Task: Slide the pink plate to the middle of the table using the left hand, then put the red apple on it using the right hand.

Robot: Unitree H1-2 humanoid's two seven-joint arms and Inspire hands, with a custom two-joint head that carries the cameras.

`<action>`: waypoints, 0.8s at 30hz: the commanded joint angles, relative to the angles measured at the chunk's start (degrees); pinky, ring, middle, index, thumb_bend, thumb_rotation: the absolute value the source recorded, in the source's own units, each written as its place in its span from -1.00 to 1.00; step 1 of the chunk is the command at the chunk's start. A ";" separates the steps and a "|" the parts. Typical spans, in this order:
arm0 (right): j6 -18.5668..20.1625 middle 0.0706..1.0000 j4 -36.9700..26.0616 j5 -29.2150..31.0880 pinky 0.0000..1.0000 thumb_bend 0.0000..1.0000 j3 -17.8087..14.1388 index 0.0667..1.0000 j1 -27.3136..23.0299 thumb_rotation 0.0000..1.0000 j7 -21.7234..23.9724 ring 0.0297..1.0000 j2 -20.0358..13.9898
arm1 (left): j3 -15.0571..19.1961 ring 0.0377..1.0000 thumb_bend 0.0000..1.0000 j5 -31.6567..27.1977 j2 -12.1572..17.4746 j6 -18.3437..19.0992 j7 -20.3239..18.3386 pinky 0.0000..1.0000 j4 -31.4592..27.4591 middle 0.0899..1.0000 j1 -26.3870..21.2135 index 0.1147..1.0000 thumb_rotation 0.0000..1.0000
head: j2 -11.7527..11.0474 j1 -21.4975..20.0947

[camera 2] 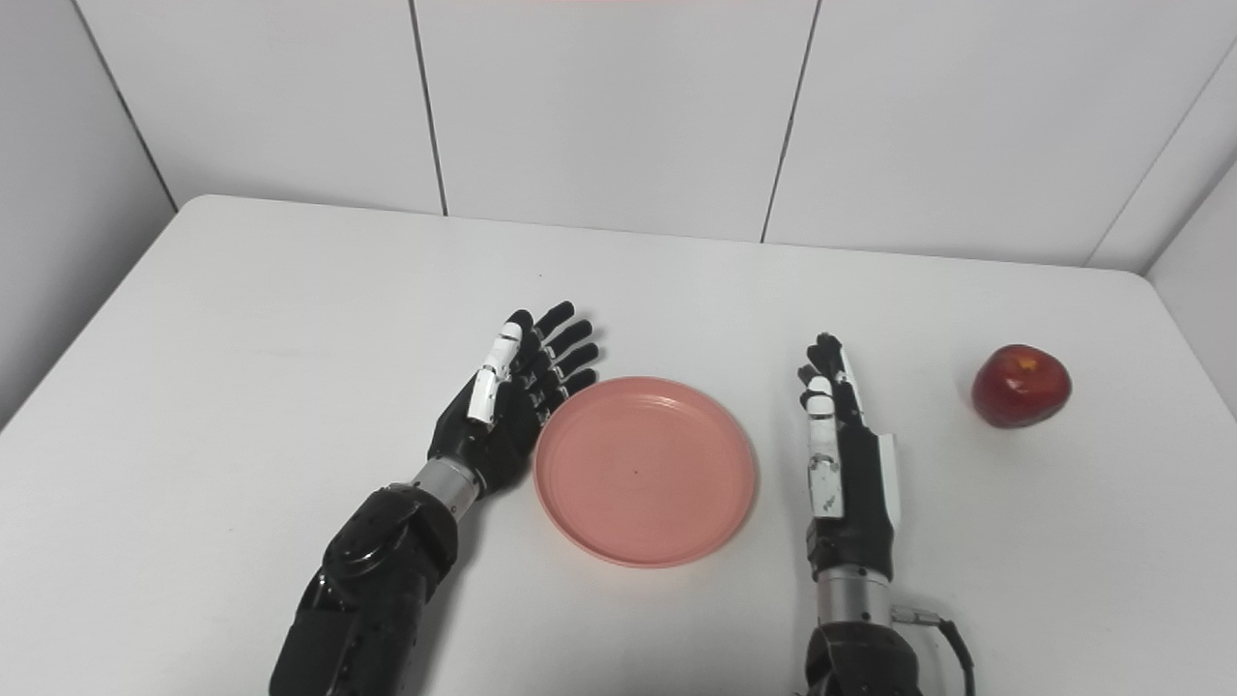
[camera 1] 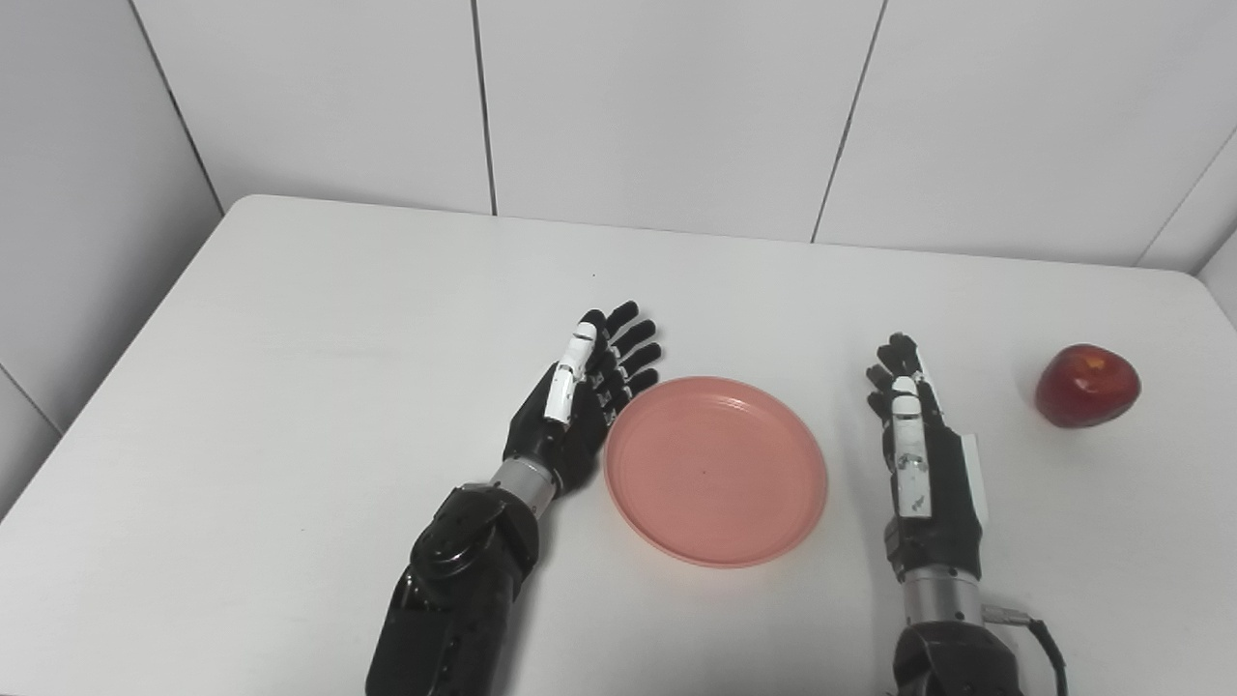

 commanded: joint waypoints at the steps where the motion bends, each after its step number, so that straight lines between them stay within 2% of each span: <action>1: 1.67 0.88 -2.91 -1.78 0.89 -0.48 -0.06 0.87 -2.30 1.00 -0.92 0.87 -0.16 | 0.44 0.82 -0.24 0.29 0.85 0.96 0.05 0.85 -1.12 0.83 0.01 0.80 1.00 | 0.14 -1.90; 11: 6.01 0.86 -5.56 -5.30 0.91 -0.50 -0.60 0.86 -3.73 1.00 -0.66 0.86 -1.14 | 1.45 0.84 -0.24 -0.92 2.12 0.48 -1.56 0.83 -0.21 0.85 -0.19 0.82 1.00 | -0.33 -7.11; 16: 8.30 0.86 -7.60 -7.77 0.87 -0.42 0.25 0.86 -4.49 1.00 0.68 0.87 -2.99 | 1.63 0.82 -0.24 -0.71 2.46 -0.20 -2.09 0.82 0.23 0.84 0.02 0.81 1.00 | -0.49 -8.23; 18: 8.54 0.82 -8.61 -9.26 0.76 -0.35 0.71 0.82 -5.03 1.00 1.35 0.82 -4.38 | 1.66 0.84 -0.23 -0.70 2.70 -0.88 -2.66 0.83 0.75 0.85 0.07 0.82 1.00 | -1.03 -8.77; 20: 8.19 0.77 -9.72 -11.22 0.64 -0.20 1.16 0.76 -5.62 0.86 1.73 0.75 -6.15 | 1.67 0.86 -0.23 -0.47 2.91 -1.49 -3.06 0.86 1.31 0.87 0.17 0.84 1.00 | -1.03 -8.77; 23: 9.01 0.76 -11.47 -14.50 0.60 0.01 1.29 0.73 -6.53 0.77 1.86 0.74 -7.84 | 1.82 0.87 -0.22 -0.35 3.21 -2.40 -3.44 0.87 2.08 0.86 0.51 0.82 1.00 | -1.83 -11.18; 24: 9.36 0.76 -11.89 -15.44 0.60 0.02 1.32 0.73 -6.74 0.77 1.83 0.74 -8.16 | 1.89 0.87 -0.22 -0.34 3.27 -2.70 -3.57 0.87 2.34 0.86 0.58 0.82 1.00 | -1.86 -11.33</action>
